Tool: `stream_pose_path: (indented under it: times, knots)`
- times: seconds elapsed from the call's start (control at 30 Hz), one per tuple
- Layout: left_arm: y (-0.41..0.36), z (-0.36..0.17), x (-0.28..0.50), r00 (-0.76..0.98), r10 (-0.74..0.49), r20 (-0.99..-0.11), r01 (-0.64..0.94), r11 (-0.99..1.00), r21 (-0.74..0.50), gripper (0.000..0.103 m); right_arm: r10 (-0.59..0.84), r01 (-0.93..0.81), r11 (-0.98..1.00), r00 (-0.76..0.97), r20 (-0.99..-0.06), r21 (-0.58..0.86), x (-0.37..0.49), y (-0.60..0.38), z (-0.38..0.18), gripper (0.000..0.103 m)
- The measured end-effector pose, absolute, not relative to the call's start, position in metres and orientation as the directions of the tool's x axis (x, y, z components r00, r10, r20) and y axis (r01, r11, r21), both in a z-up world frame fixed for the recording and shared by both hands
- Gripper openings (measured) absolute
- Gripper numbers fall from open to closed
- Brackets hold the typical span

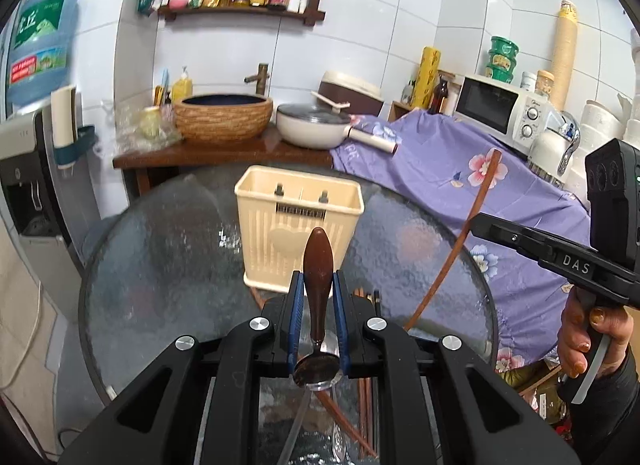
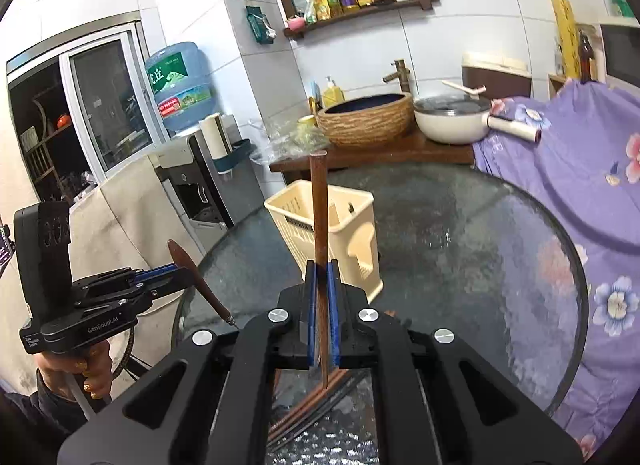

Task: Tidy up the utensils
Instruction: 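Lift the spoon with left tool while right tool lifts the chopstick over the holder, then lower the spoon into the cream holder and open left tool while right tool drops the chopstick in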

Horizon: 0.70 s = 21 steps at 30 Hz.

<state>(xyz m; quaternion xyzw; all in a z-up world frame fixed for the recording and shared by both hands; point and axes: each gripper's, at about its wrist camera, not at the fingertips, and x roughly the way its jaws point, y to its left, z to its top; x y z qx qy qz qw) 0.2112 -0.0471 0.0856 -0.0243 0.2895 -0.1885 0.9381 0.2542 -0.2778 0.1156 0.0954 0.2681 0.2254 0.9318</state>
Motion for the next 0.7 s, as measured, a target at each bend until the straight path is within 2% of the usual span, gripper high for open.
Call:
stream_pose_path:
  times: [0.27,0.47,0.57,0.7]
  knots:
    - [-0.035,0.156,0.245,0.820,-0.365,-0.440,0.316,0.931,-0.183,0.014,0.478,-0.400,0.876,0.792,-0.381,0.269,0.274,-0.268,0.183,0.006]
    - [-0.037,0.200,0.289,0.879,-0.288,-0.380,0.233,0.955,-0.184,0.014,0.430,-0.371,0.897,0.857,-0.284,0.239,0.300,-0.256,0.239,0.006]
    - [-0.041,0.207,0.317,0.897,-0.247,-0.367,0.190,0.964,-0.184,0.014,0.367,-0.323,0.926,0.894,-0.256,0.197,0.317,-0.246,0.248,0.006]
    - [-0.045,0.190,0.342,0.889,-0.235,-0.393,0.170,0.966,-0.194,0.014,0.306,-0.276,0.950,0.916,-0.260,0.144,0.337,-0.233,0.235,0.006]
